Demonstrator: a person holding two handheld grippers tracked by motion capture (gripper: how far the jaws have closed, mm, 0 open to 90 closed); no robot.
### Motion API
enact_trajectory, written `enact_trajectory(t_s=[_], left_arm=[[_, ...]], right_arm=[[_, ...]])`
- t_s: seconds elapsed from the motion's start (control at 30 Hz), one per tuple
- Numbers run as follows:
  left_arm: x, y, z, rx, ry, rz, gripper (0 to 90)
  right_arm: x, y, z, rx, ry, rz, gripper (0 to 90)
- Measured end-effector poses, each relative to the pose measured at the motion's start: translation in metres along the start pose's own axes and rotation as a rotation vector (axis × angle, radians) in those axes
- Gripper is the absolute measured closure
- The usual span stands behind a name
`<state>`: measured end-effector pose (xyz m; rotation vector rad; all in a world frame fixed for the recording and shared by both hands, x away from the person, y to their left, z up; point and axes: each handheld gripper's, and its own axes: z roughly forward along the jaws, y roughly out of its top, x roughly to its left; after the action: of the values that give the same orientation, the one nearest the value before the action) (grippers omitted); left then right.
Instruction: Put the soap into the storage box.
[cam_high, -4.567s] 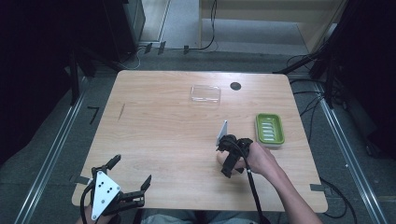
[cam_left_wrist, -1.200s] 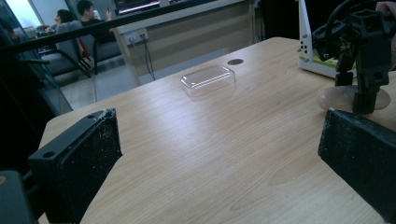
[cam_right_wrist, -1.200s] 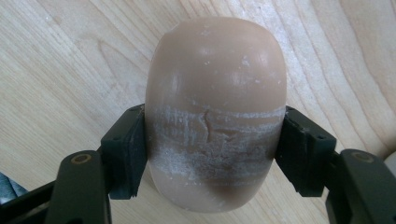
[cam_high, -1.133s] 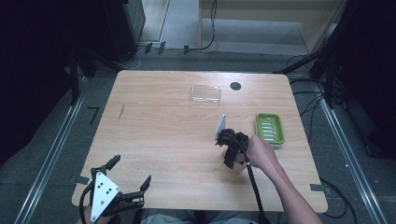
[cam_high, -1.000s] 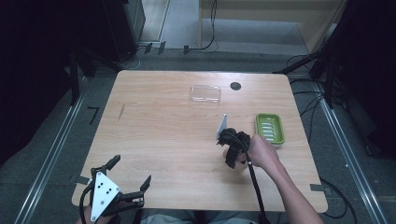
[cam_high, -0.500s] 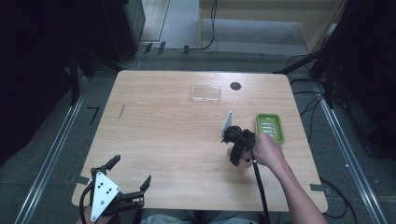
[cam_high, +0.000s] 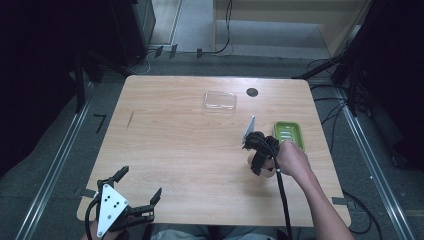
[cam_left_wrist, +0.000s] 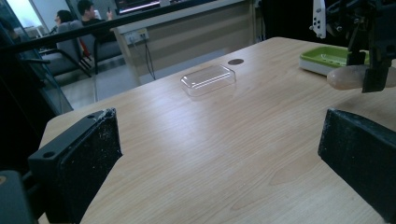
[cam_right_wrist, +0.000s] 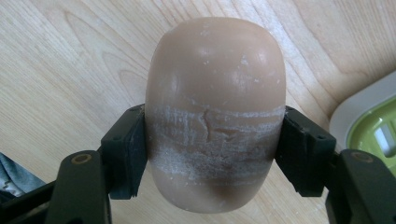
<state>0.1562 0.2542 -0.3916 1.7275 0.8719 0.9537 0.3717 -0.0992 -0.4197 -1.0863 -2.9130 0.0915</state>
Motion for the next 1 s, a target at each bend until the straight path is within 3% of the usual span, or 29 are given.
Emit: enact_trajectory(t_s=[1.0], left_arm=[[0.000,0.000,0.000,0.002,0.000,0.001,0.0]], right_arm=[[-0.027,-0.018,-0.011,0.005,-0.011,0.059,33.4]])
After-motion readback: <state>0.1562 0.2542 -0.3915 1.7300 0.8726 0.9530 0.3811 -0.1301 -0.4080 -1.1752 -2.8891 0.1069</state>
